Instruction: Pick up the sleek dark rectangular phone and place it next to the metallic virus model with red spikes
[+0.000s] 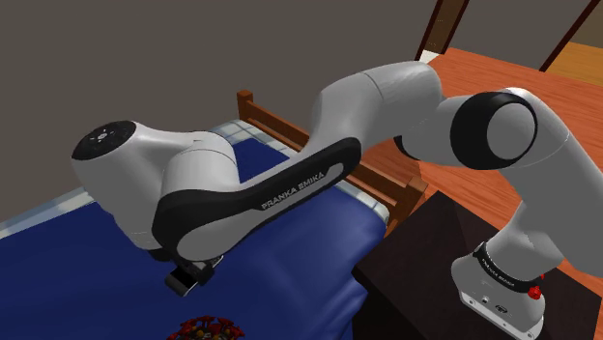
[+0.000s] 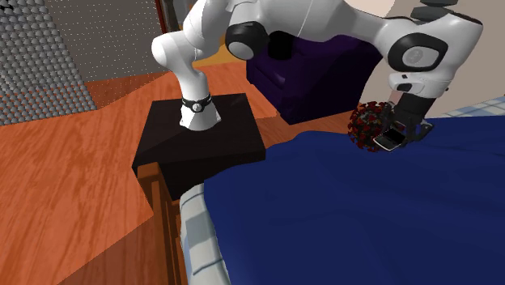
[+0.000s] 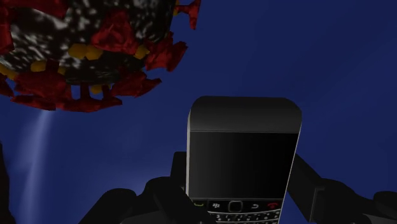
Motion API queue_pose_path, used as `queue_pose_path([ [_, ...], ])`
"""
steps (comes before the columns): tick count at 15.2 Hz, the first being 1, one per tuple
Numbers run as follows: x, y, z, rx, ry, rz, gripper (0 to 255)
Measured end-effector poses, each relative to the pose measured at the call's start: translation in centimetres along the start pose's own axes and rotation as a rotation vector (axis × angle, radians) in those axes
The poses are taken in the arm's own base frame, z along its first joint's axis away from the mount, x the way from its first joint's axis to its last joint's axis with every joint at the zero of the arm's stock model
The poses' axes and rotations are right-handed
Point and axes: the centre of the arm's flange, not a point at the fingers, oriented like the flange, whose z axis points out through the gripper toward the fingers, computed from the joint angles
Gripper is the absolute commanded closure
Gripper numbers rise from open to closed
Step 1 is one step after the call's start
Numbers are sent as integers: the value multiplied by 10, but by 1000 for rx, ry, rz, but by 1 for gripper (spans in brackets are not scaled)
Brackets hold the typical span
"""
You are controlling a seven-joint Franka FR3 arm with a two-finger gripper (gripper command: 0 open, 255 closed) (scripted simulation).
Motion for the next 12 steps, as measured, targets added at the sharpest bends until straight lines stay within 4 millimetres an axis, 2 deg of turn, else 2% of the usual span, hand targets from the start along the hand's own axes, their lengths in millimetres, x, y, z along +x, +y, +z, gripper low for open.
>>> queue_pose_path([
  [12,-2,-4,64,0,0,0,255],
])
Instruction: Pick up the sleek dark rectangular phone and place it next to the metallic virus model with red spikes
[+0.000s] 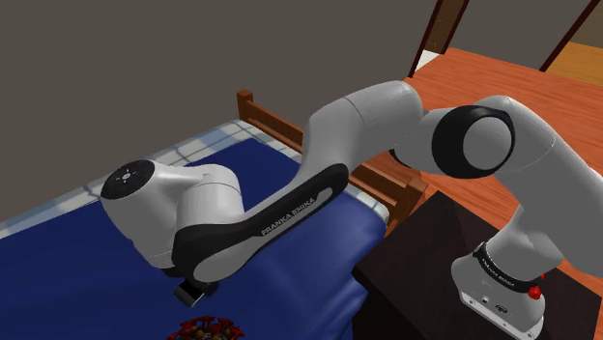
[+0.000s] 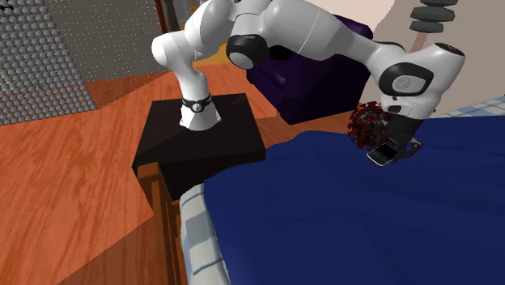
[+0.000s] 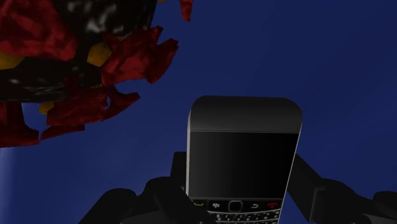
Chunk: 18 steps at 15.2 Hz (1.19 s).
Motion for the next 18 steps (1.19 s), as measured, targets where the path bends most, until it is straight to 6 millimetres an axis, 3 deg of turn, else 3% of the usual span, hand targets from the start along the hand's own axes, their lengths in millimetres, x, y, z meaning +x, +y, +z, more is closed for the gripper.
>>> queue_pose_path([
  [18,-3,-5,90,0,0,0,255],
])
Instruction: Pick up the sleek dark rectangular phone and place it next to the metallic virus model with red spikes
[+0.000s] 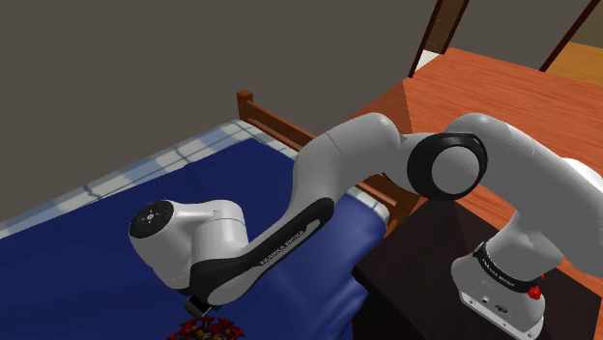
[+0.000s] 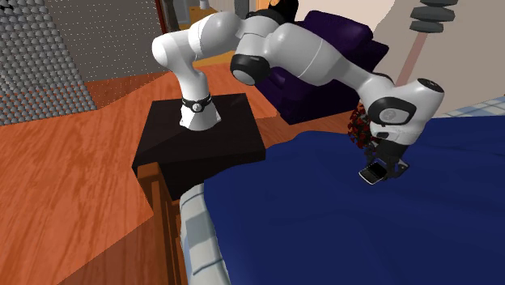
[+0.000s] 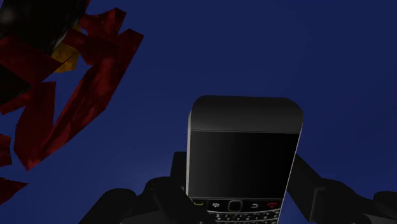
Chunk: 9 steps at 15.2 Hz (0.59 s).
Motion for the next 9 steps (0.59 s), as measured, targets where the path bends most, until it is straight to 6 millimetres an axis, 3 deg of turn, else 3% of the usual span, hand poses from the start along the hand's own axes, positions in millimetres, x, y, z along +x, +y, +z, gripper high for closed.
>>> queue_pose_path([
  [5,0,0,1,0,0,0,255],
  [6,0,0,1,0,0,0,0],
  [9,0,0,1,0,0,0,0],
])
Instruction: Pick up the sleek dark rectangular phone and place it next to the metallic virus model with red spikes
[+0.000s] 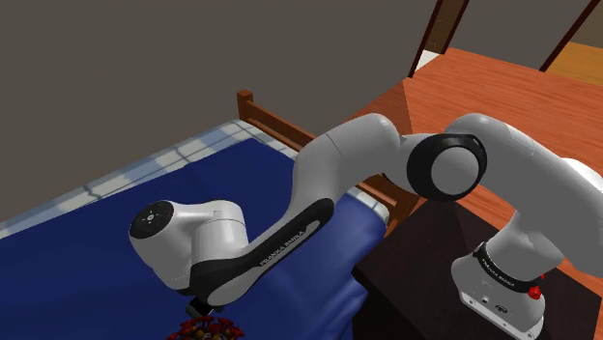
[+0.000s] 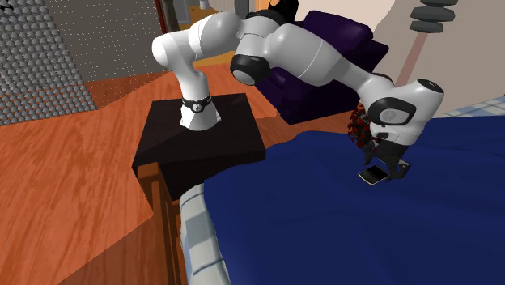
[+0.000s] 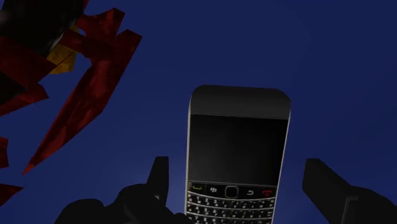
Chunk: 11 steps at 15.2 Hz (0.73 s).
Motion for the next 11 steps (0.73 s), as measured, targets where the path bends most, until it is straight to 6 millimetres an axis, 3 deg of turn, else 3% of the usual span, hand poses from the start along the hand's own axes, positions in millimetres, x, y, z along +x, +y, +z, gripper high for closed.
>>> queue_pose_path([
  [3,0,0,0,0,0,0,0],
  [8,3,0,-45,1,-1,1,0],
  [11,1,0,-50,0,0,0,0],
])
